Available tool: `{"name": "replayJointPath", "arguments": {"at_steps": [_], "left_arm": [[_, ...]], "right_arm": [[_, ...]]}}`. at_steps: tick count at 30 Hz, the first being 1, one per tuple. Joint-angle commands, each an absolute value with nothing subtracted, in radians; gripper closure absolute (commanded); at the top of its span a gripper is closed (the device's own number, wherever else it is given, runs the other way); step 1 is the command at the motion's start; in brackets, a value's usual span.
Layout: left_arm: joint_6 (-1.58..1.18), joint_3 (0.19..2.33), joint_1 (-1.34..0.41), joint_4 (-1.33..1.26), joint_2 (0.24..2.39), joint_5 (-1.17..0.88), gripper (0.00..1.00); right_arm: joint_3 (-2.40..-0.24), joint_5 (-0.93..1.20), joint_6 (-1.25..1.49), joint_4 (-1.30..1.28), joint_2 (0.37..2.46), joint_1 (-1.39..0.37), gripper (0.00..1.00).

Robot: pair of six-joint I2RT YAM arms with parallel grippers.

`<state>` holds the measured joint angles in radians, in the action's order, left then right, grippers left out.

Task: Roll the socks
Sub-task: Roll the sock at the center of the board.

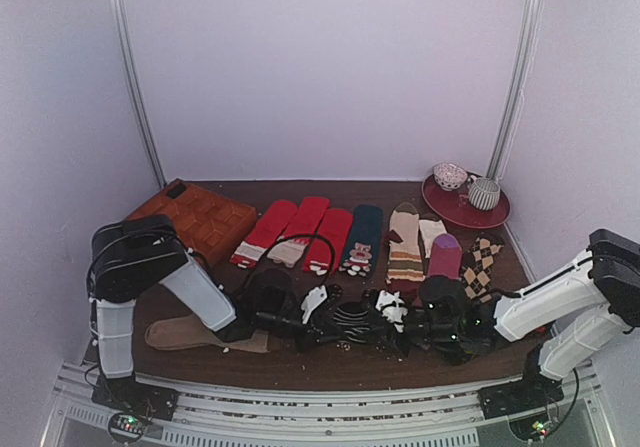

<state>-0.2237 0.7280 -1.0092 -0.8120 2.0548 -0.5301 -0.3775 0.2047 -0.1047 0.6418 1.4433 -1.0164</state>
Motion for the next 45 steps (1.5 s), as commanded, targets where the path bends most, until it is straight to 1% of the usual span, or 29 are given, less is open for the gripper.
{"name": "replayJointPath", "arguments": {"at_steps": [1,8,15,17,19,21,23,25,26,27,28,29,30,32,35,38,41,45], "left_arm": [[-0.285,0.623,-1.019,-0.422,2.174,-0.546,1.00],[-0.289,0.626,-1.017,-0.424,2.199,-0.556,1.00],[-0.280,0.624,-1.017,-0.422,2.203,-0.564,1.00],[-0.279,0.623,-1.017,-0.426,2.204,-0.566,1.00],[-0.280,0.624,-1.017,-0.427,2.207,-0.566,1.00],[-0.279,0.625,-1.017,-0.430,2.210,-0.567,1.00],[-0.279,0.628,-1.017,-0.432,2.212,-0.565,1.00],[-0.274,0.629,-1.017,-0.438,2.202,-0.555,1.00],[-0.270,0.621,-1.017,-0.453,2.184,-0.548,0.96],[-0.264,0.606,-1.017,-0.476,2.154,-0.528,0.87],[-0.257,0.594,-1.017,-0.494,2.115,-0.497,0.74],[-0.245,0.578,-1.017,-0.513,2.070,-0.468,0.69],[-0.226,0.567,-1.017,-0.526,2.016,-0.428,0.68],[-0.184,0.537,-1.019,-0.566,1.886,-0.340,0.61],[-0.108,0.482,-1.037,-0.669,1.723,-0.218,0.58],[-0.014,0.465,-1.067,-0.745,1.638,-0.167,0.55],[0.050,0.499,-1.079,-0.759,1.641,-0.166,0.53],[0.095,0.558,-1.083,-0.769,1.718,-0.188,0.52]], "right_arm": [[-0.407,0.064,-0.269,0.661,1.492,-1.091,0.60],[-0.437,0.020,-0.305,0.587,1.552,-1.122,0.59],[-0.431,-0.062,-0.282,0.646,1.606,-1.127,0.61],[-0.438,-0.066,-0.282,0.639,1.620,-1.127,0.64],[-0.443,-0.065,-0.273,0.628,1.628,-1.126,0.71],[-0.446,-0.059,-0.257,0.621,1.631,-1.126,0.79],[-0.454,-0.048,-0.238,0.599,1.633,-1.126,0.91],[-0.475,-0.024,-0.196,0.550,1.638,-1.126,0.97],[-0.489,-0.007,-0.174,0.499,1.640,-1.123,0.98],[-0.502,0.019,-0.149,0.462,1.642,-1.121,0.98],[-0.515,0.047,-0.126,0.426,1.645,-1.116,0.99],[-0.522,0.089,-0.098,0.401,1.648,-1.109,0.99],[-0.530,0.125,-0.072,0.371,1.653,-1.102,0.99],[-0.544,0.196,-0.014,0.326,1.667,-1.091,0.99],[-0.541,0.264,0.046,0.292,1.688,-1.073,0.99],[-0.553,0.357,0.097,0.267,1.729,-1.041,0.98],[-0.597,0.451,0.132,0.197,1.778,-1.013,0.98],[-0.636,0.525,0.167,0.117,1.824,-0.993,0.98]]}}
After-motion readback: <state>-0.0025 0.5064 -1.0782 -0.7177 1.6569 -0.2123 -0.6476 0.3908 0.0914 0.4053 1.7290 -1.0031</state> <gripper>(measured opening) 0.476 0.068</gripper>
